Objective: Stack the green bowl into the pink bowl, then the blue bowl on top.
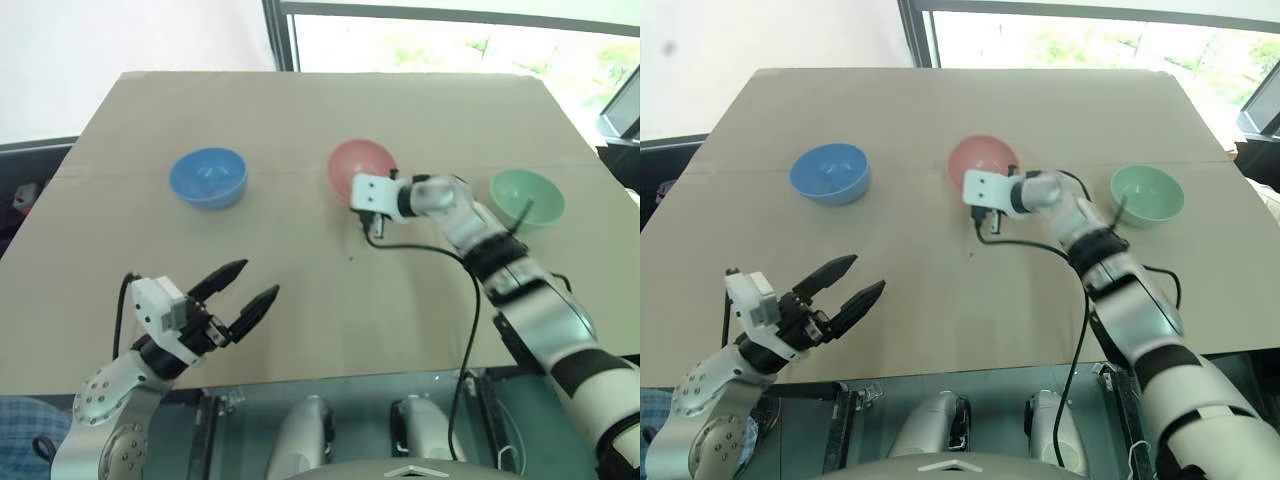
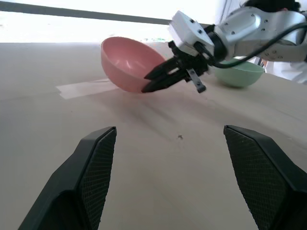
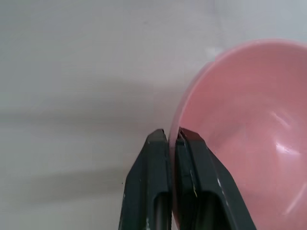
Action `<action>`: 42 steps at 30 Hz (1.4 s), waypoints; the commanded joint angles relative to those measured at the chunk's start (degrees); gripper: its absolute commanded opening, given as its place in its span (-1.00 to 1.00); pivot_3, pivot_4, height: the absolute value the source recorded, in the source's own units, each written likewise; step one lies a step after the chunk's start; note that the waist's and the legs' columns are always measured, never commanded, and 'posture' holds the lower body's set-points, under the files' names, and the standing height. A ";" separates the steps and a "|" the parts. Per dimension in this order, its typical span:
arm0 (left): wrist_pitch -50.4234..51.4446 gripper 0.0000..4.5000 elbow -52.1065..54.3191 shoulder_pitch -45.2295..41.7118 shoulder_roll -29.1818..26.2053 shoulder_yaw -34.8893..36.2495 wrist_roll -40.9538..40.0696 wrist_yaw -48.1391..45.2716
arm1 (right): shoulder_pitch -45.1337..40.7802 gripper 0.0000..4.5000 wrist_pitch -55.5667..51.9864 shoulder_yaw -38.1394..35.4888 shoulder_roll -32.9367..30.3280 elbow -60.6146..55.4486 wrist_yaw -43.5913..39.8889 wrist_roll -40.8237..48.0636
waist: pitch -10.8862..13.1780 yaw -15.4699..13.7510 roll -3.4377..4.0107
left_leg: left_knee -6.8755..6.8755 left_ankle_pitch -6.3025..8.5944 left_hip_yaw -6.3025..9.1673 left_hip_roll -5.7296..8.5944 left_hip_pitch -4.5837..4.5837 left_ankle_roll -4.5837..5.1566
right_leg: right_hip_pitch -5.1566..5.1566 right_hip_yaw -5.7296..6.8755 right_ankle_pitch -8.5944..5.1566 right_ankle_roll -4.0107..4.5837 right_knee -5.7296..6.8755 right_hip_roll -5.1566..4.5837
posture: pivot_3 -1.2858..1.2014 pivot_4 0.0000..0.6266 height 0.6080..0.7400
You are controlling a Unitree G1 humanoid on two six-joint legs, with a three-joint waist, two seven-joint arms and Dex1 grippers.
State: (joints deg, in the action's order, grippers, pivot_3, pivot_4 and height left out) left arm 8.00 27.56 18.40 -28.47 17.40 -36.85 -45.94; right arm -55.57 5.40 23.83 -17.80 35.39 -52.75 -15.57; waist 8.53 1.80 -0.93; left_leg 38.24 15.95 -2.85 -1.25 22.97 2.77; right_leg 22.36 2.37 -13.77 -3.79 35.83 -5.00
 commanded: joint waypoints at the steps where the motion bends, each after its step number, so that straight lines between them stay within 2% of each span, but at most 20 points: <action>1: -0.59 0.68 -0.78 -0.91 -1.44 0.38 0.05 -1.94 | 4.66 -0.99 -4.60 -1.32 -3.87 -18.62 -6.44 3.50 | 0.00 0.20 0.00 | 0.00 0.00 -0.02 -0.01 -0.01 0.00 | 0.00 0.00 0.00 0.00 -0.01 0.00 | 0.03 -0.52 1.00; 7: -0.41 0.68 -5.78 -5.69 -3.88 0.02 0.14 -5.46 | 17.62 -0.99 -18.07 -1.16 -13.24 -47.94 -15.44 8.57 | -0.04 -0.43 -0.07 | 0.09 0.00 -0.02 -0.04 -0.12 0.00 | -0.04 0.01 -0.01 0.01 -0.06 0.01 | 0.03 -0.52 1.00; 11: -0.04 0.68 -7.39 -7.37 -4.48 -0.79 0.00 -7.28 | 19.63 -0.99 -25.40 0.27 -13.63 -56.08 -14.92 8.49 | -0.06 -0.73 -0.10 | 0.18 0.01 -0.06 -0.04 -0.16 0.02 | -0.06 -0.04 0.00 0.01 -0.03 -0.02 | 0.03 -0.52 1.00; 13: 0.00 0.68 -8.03 -7.93 -4.56 -1.57 0.44 -8.14 | 19.31 -0.69 -28.22 0.83 -11.95 -56.92 -12.84 7.78 | -0.08 -0.89 -0.13 | 0.18 0.01 -0.04 -0.04 -0.22 0.01 | -0.05 -0.04 -0.01 0.01 -0.01 -0.02 | 0.03 -0.52 1.00; 15: -0.01 0.68 -8.50 -8.68 -4.62 -2.09 0.70 -8.63 | 19.25 -0.47 -29.54 1.28 -11.41 -57.25 -11.90 7.26 | -0.08 -1.04 -0.13 | 0.18 0.00 -0.02 -0.04 -0.23 0.01 | -0.06 -0.02 -0.01 0.02 -0.01 -0.02 | 0.03 -0.52 1.00; 16: 0.07 0.68 -8.73 -9.07 -4.68 -2.14 0.64 -8.80 | 19.28 -0.18 -29.99 1.43 -11.37 -57.30 -11.52 7.02 | -0.09 -1.15 -0.14 | 0.18 0.00 -0.02 -0.03 -0.21 0.01 | -0.05 -0.02 -0.01 0.03 -0.02 -0.02 | 0.03 -0.52 1.00; 17: 0.28 0.68 -8.89 -9.48 -4.78 -2.16 0.43 -8.96 | 19.31 0.00 -30.10 1.47 -11.62 -57.16 -11.25 6.76 | -0.09 -1.23 -0.15 | 0.18 0.01 -0.01 -0.02 -0.19 0.01 | -0.05 -0.01 -0.01 0.03 -0.03 -0.03 | 0.03 -0.52 1.00; 19: 0.87 0.68 -9.14 -10.02 -5.01 -2.12 -0.15 -9.42 | 19.28 0.24 -30.20 1.56 -12.57 -56.87 -11.09 6.43 | -0.09 -1.35 -0.15 | 0.18 0.01 0.00 0.01 -0.15 0.02 | -0.05 0.00 -0.01 0.02 -0.06 -0.06 | 0.03 -0.52 1.00; 23: 1.92 0.68 -8.86 -10.79 -5.32 -2.24 -0.90 -10.26 | 18.71 0.94 -32.53 0.20 -13.01 -55.92 -8.69 5.80 | -0.09 -1.21 -0.15 | 0.18 0.01 0.00 0.02 -0.13 0.03 | -0.04 0.02 -0.01 0.02 -0.08 -0.05 | 0.03 -0.52 1.00; 26: 2.96 0.68 -8.14 -11.89 -5.50 -2.46 -1.34 -10.46 | 18.12 0.98 -38.08 -3.55 -14.09 -57.03 -8.79 8.77 | -0.08 -1.17 -0.14 | 0.17 0.00 -0.01 -0.01 -0.14 0.01 | -0.06 0.01 -0.01 0.02 -0.04 -0.01 | 0.03 -0.52 1.00; 31: 4.23 0.68 -7.74 -15.13 -5.82 -4.44 -1.45 -11.45 | 19.00 0.98 -44.56 -11.81 -20.23 -57.07 -9.98 13.79 | -0.08 -1.99 -0.17 | 0.20 0.02 0.04 0.04 -0.11 0.04 | -0.11 0.05 -0.01 0.01 -0.08 -0.06 | 0.03 -0.52 1.00; 34: 4.79 0.68 -7.56 -19.14 -4.80 -6.97 -1.27 -10.89 | 20.46 0.98 -41.00 -15.51 -27.33 -50.54 -8.44 11.91 | -0.07 -2.05 -0.15 | 0.20 0.03 0.01 0.04 -0.13 0.06 | -0.14 0.03 -0.01 0.01 -0.11 -0.06 | 0.03 -0.52 1.00; 37: 5.93 0.68 -6.85 -22.63 -4.07 -8.94 -1.92 -10.52 | 20.80 0.98 -38.60 -18.11 -31.60 -43.73 -6.07 11.02 | -0.07 -2.59 -0.16 | 0.21 0.03 0.01 0.05 -0.13 0.07 | -0.16 0.04 -0.01 0.02 -0.12 -0.03 | 0.03 -0.52 1.00; 42: 7.87 0.68 -6.16 -27.19 -3.51 -11.27 -2.87 -10.76 | 19.96 0.98 -33.95 -19.42 -34.48 -28.97 0.32 8.57 | -0.06 -2.33 -0.14 | 0.19 0.02 -0.08 0.05 -0.16 0.07 | -0.16 -0.05 0.00 0.01 -0.11 0.03 | 0.03 -0.52 1.00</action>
State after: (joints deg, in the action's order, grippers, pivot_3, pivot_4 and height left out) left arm 15.63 19.30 -7.93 -32.01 6.20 -38.54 -56.50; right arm -34.62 -30.66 6.51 -51.22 3.37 -54.63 -6.12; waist 8.47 -0.53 -1.07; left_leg 38.42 15.97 -2.95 -1.21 22.81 2.85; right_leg 22.20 2.30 -13.77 -3.79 35.72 -4.97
